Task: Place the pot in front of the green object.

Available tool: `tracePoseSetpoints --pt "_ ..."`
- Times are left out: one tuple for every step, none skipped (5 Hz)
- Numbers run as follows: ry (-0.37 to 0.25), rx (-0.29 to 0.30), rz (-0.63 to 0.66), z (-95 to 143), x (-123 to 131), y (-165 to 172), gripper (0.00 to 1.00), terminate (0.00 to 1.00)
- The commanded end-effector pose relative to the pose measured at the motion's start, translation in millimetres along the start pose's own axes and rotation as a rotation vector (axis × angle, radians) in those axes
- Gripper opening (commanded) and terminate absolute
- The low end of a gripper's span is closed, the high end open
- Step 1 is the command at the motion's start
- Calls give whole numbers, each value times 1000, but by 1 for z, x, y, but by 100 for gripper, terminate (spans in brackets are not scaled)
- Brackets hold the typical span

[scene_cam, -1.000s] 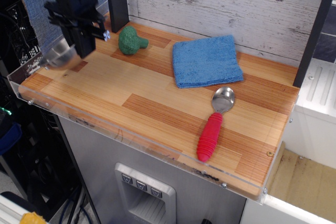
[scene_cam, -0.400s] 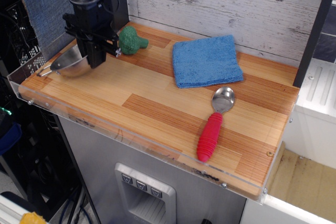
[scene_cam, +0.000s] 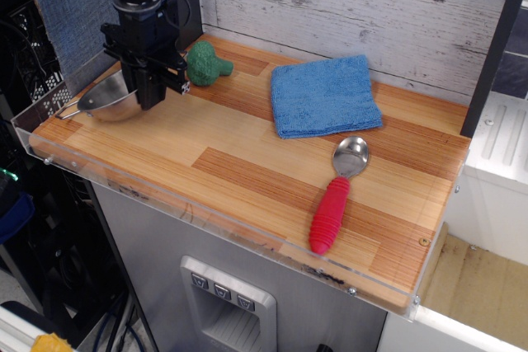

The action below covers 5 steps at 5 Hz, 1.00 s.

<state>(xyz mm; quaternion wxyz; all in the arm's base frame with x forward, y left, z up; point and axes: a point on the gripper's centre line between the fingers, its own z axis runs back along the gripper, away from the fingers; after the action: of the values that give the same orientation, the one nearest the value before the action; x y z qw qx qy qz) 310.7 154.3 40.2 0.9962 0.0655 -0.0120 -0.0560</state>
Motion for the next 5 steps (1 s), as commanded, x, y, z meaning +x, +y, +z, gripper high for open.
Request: tracePoseSetpoints --pt "10 -17 -7 14 -10 -1 100 0" --pt "50 -58 -36 22 -12 -5 100 0" --pt "12 -97 -38 35 -13 -5 100 0" --pt "-21 -123 -27 50 -13 -1 100 0" --pt "-61 -142 -6 66 -13 1 100 0"
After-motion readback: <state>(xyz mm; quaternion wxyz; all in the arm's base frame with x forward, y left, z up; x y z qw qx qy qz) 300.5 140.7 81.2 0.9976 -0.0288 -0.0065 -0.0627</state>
